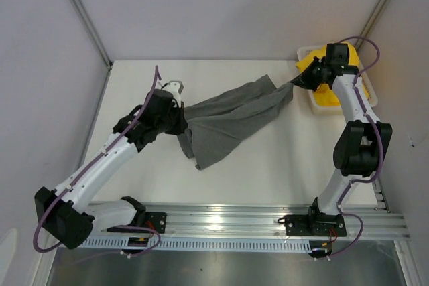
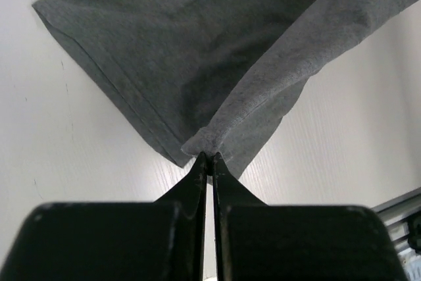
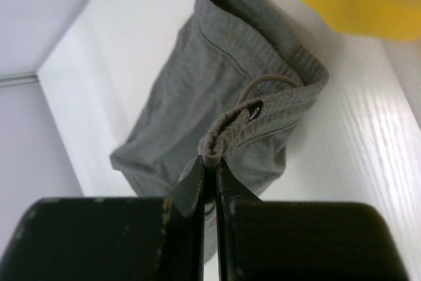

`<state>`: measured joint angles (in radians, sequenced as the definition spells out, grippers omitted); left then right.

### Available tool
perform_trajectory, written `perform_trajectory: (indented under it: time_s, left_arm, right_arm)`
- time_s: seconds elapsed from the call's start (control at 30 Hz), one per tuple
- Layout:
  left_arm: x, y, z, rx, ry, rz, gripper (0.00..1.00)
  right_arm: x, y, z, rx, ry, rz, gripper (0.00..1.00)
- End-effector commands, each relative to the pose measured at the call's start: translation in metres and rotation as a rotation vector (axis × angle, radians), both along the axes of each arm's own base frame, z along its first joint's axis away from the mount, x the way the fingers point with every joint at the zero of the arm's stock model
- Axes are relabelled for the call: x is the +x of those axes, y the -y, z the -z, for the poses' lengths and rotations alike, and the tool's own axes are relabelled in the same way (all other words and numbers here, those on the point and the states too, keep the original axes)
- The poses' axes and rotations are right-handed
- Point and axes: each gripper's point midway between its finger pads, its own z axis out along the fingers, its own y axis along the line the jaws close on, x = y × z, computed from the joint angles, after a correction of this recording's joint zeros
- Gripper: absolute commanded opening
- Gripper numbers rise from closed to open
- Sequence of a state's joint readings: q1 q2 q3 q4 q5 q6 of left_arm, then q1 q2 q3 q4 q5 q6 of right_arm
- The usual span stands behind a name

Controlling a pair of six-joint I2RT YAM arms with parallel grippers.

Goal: Fold and stack the shorts
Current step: Fold the shorts

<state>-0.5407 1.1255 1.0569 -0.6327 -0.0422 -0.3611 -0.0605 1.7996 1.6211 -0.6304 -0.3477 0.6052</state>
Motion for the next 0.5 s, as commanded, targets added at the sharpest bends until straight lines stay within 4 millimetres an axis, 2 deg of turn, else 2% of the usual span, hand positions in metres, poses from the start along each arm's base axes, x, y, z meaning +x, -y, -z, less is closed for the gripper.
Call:
perform_trajectory:
  time_s: [0.0,0.03,0.2,0.27,0.3,0.37,0.43,0.47]
  left_arm:
    - [0.030,0.006,-0.039,-0.062,0.097,-0.016,0.00]
    - [0.033,0.006,-0.040,-0.066,0.093,-0.022,0.00]
    - [0.055,0.000,-0.054,-0.089,0.106,-0.074,0.00]
    - [0.059,0.004,-0.056,-0.117,0.091,-0.054,0.00]
    - [0.063,0.001,-0.059,-0.123,0.092,-0.064,0.00]
    - [0.068,0.000,-0.059,-0.130,0.082,-0.073,0.00]
    - [0.075,-0.006,-0.061,-0.134,0.083,-0.096,0.00]
    - [0.079,-0.006,-0.055,-0.132,0.060,-0.101,0.00]
  right_arm:
    - [0.030,-0.013,-0.036,0.083,0.099,-0.005,0.00]
    - [0.037,-0.013,-0.047,0.085,0.125,0.000,0.00]
    - [0.059,-0.024,-0.046,0.116,0.123,-0.003,0.00]
    - [0.069,-0.027,-0.054,0.129,0.145,-0.006,0.00]
    - [0.075,-0.028,-0.046,0.132,0.131,-0.007,0.00]
    - [0.084,-0.029,-0.051,0.138,0.147,-0.002,0.00]
    - [0.093,-0.031,-0.046,0.148,0.146,-0.004,0.00]
    - [0.097,-0.032,-0.046,0.157,0.152,-0.001,0.00]
